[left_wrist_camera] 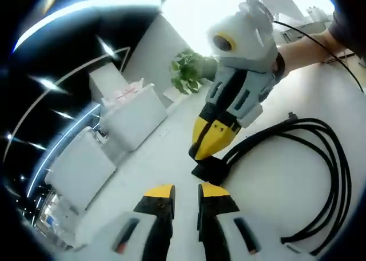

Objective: Coil the Type-C to USB data cable on the desktop and secure it with Velcro straps.

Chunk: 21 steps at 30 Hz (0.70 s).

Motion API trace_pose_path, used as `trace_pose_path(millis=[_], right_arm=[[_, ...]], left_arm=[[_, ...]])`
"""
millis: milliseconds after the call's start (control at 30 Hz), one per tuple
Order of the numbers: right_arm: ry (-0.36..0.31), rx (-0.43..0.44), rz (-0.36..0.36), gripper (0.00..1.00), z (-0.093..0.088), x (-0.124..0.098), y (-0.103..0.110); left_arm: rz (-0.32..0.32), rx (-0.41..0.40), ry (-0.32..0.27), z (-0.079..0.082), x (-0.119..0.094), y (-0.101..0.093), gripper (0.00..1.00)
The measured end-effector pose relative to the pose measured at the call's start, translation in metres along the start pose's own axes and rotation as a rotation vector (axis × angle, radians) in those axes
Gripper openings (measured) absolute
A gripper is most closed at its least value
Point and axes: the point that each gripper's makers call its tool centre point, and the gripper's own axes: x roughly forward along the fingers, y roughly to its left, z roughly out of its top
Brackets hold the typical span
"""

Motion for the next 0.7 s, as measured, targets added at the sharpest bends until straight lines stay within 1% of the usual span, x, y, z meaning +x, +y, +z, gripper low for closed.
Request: trace_pose_path(millis=[33, 133, 200, 300, 367, 400, 467, 533, 600, 700], right_arm=[[0.015, -0.004, 0.023, 0.02, -0.003, 0.002, 0.003], [0.045, -0.009, 0.027, 0.02, -0.011, 0.009, 0.003], [0.042, 0.003, 0.029, 0.02, -0.010, 0.010, 0.001], [0.056, 0.041, 0.059, 0.02, -0.012, 0.011, 0.002], [0.065, 0.053, 0.065, 0.02, -0.014, 0.013, 0.000], [0.093, 0.024, 0.065, 0.02, -0.019, 0.013, -0.001], [0.088, -0.050, 0.077, 0.03, -0.018, 0.015, -0.001], [0.098, -0.081, 0.073, 0.03, -0.020, 0.017, -0.001], [0.090, -0.064, 0.066, 0.05, -0.019, 0.018, -0.003], [0.070, -0.040, 0.025, 0.12, -0.020, 0.019, -0.012]], left_arm=[[-0.001, 0.000, 0.000, 0.000, 0.000, 0.000, 0.17], [-0.002, -0.002, 0.000, 0.000, 0.000, -0.001, 0.17], [-0.003, -0.001, 0.003, -0.001, 0.001, -0.001, 0.17], [-0.003, -0.003, 0.003, -0.001, 0.001, -0.001, 0.17], [-0.003, -0.007, 0.002, -0.002, 0.001, -0.001, 0.17], [-0.003, -0.007, 0.002, -0.002, 0.001, -0.001, 0.17], [-0.002, -0.006, 0.004, -0.002, 0.002, -0.001, 0.17], [-0.003, -0.006, 0.003, -0.003, 0.002, -0.001, 0.17], [-0.001, -0.002, 0.004, -0.003, 0.002, -0.001, 0.16], [-0.001, -0.006, 0.003, -0.003, 0.002, -0.001, 0.16]])
